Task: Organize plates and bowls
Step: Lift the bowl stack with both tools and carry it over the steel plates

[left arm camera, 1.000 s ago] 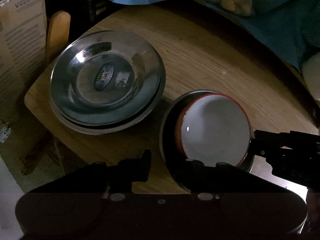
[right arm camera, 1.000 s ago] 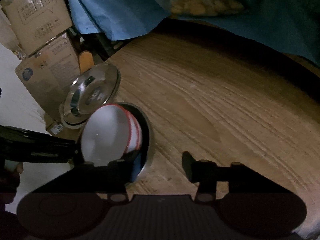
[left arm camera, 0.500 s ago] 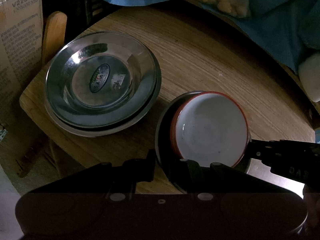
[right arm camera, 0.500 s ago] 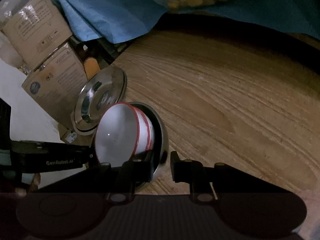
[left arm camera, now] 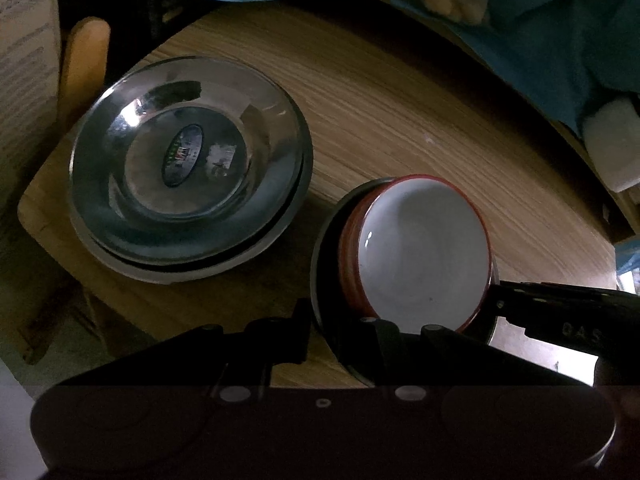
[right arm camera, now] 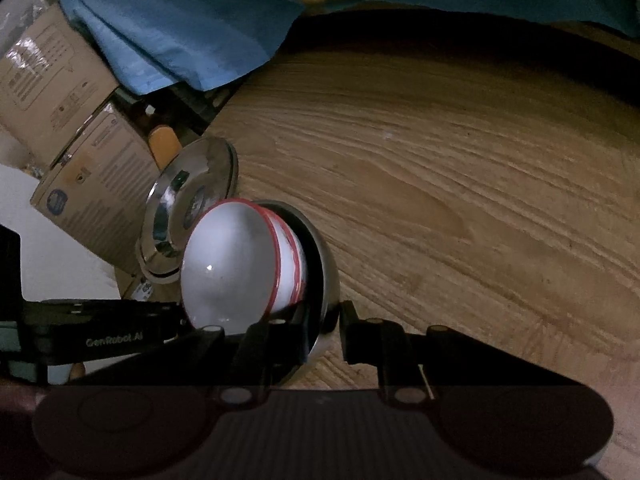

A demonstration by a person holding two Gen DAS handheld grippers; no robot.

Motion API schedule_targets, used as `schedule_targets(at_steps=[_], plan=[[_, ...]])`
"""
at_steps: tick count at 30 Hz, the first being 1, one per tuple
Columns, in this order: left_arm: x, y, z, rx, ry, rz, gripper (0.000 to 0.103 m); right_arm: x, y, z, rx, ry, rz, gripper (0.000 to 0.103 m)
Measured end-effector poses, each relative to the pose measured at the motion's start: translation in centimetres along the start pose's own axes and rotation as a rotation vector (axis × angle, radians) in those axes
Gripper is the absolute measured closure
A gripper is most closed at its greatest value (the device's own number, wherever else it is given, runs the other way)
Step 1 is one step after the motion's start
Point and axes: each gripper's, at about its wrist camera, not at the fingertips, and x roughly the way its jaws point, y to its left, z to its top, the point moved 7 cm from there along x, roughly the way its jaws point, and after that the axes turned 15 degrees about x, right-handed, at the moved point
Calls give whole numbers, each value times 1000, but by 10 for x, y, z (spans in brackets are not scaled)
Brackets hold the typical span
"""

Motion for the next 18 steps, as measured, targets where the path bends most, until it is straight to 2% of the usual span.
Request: schedule_targets(at_steps=[6,18], plan=[[4,4,5,44,23,-36,89,0,1,-2,45,-16,-19,86],[14,16,13,51,53,-129,89,3,-3,-6,137,-33,-32,86]])
